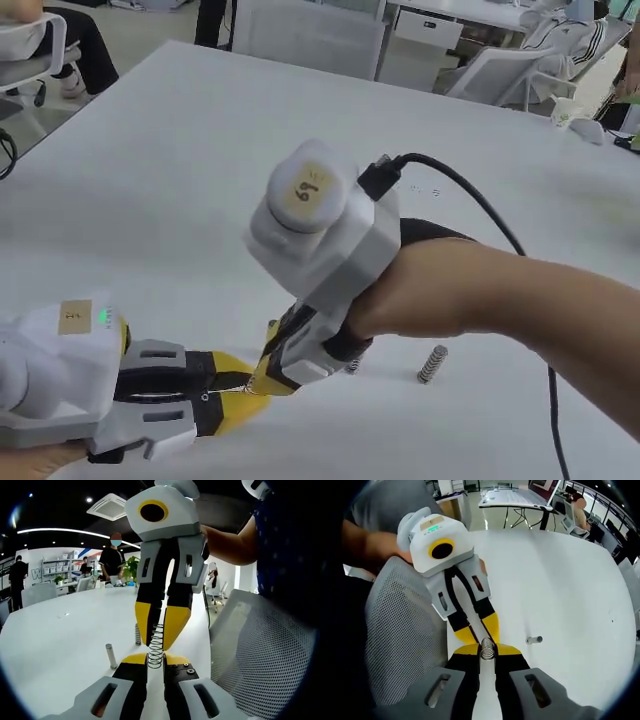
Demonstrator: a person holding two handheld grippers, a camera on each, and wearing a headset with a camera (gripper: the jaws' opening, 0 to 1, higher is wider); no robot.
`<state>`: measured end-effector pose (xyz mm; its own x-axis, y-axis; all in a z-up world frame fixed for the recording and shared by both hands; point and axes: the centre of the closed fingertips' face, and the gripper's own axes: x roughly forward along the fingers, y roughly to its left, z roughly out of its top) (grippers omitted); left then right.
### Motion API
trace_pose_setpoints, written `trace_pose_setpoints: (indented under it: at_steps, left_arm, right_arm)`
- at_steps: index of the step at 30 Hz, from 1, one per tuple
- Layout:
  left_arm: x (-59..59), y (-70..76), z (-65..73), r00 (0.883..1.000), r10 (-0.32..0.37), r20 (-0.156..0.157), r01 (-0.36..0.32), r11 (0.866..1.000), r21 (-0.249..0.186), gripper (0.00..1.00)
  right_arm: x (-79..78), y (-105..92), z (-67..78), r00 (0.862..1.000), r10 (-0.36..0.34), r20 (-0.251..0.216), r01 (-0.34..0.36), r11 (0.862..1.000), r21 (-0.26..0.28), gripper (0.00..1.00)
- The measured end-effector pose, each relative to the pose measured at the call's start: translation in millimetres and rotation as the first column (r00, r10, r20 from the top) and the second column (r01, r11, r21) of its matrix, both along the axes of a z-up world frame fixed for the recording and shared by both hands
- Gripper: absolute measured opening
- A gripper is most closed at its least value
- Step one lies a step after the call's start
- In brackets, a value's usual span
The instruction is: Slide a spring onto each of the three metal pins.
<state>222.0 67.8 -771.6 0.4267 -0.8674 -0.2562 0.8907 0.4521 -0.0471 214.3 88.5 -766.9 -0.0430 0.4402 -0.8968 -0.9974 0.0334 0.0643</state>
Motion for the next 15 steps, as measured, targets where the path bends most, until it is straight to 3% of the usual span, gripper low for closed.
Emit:
trace_pose_setpoints:
  at_steps: [6, 15]
  left_arm:
    - [-0.5, 5.5, -4.7, 1.000, 0.014, -0.013, -0.014, 1.000, 0.012, 0.09]
    - [5.1, 16.6, -9.9, 0.998, 0.068, -0.015, -0.067, 0.997, 0.022, 0.23]
  right_arm:
    - [4.4, -1.1, 3.6, 1.000, -0.007, 0.008, 0.007, 1.000, -0.001, 0.08]
    - [14.2, -9.2, 10.2, 0.999, -0.026, 0.021, 0.026, 1.000, -0.002, 0.08]
